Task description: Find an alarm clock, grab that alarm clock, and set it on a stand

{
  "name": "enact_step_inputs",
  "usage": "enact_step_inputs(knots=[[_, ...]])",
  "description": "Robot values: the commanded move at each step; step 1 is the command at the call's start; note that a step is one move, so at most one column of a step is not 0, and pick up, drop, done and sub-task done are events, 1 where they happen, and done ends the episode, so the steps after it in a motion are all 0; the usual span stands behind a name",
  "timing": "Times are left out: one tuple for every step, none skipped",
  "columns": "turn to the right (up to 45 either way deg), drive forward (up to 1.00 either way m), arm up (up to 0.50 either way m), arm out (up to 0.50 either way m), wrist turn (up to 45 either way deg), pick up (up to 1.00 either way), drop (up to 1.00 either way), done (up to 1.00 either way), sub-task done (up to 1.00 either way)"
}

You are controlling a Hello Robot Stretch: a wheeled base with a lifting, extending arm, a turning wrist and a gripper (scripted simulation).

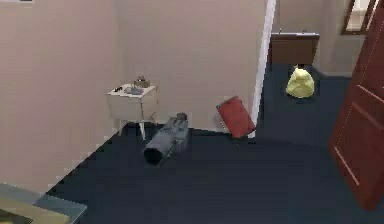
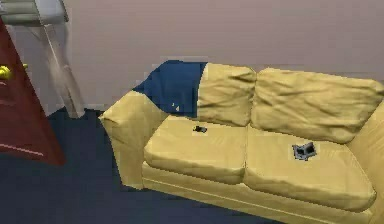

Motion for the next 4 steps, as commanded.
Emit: enact_step_inputs(knots=[[27.0,0.0,0.0,0.0,0.0,0.0,0.0,0.0,0.0],[0.0,1.0,0.0,0.0,0.0,0.0,0.0,0.0,0.0],[0.0,1.0,0.0,0.0,0.0,0.0,0.0,0.0,0.0],[6.0,0.0,0.0,0.0,0.0,0.0,0.0,0.0,0.0]])
